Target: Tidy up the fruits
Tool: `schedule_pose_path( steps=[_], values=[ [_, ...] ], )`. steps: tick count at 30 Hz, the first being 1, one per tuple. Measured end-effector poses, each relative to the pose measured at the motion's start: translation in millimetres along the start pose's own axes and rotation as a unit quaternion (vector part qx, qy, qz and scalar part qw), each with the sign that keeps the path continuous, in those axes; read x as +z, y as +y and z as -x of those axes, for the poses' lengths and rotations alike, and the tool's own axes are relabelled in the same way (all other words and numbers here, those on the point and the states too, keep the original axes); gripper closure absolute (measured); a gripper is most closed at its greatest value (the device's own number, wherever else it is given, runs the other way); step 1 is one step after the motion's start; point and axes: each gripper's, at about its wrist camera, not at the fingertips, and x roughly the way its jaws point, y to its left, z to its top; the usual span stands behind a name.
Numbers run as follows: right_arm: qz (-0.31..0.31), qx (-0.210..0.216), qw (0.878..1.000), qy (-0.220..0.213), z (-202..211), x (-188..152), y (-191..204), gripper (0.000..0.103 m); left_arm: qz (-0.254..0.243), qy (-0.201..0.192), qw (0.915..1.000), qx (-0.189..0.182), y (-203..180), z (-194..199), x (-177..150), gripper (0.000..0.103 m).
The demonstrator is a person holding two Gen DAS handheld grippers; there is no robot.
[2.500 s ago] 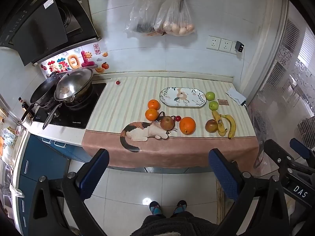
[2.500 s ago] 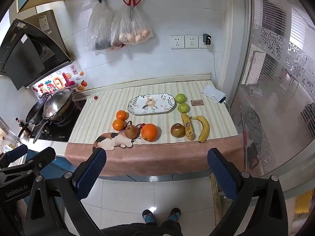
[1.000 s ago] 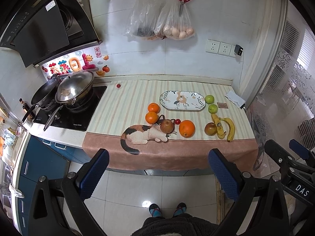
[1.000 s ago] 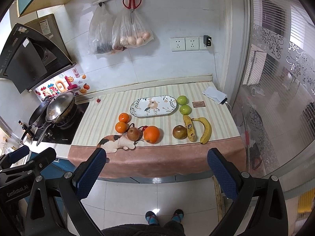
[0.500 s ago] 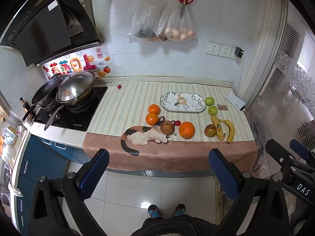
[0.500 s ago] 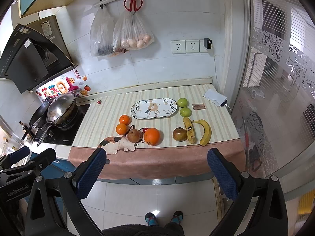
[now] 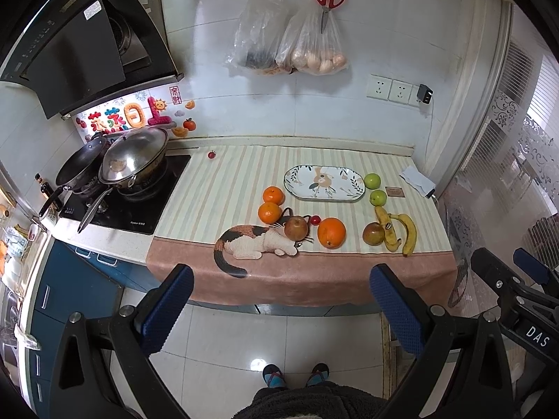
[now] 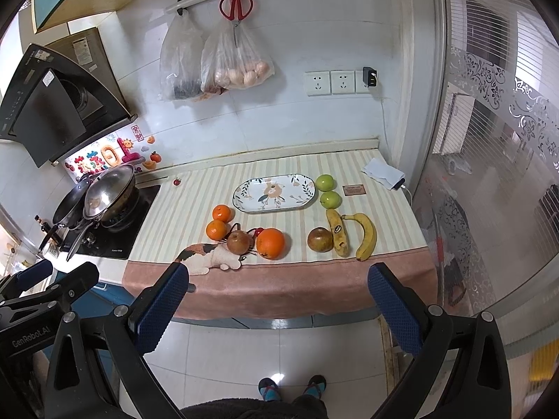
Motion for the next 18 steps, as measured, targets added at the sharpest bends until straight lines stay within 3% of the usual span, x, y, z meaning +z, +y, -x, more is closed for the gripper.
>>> schedule_pose_path(
  steps=[18],
  values=[
    [-0.004, 0.000, 1.000, -0.002, -14, 10, 4, 0.000, 0.002, 0.001, 1.0000, -0.002, 1, -7, -1, 0.000]
  ],
)
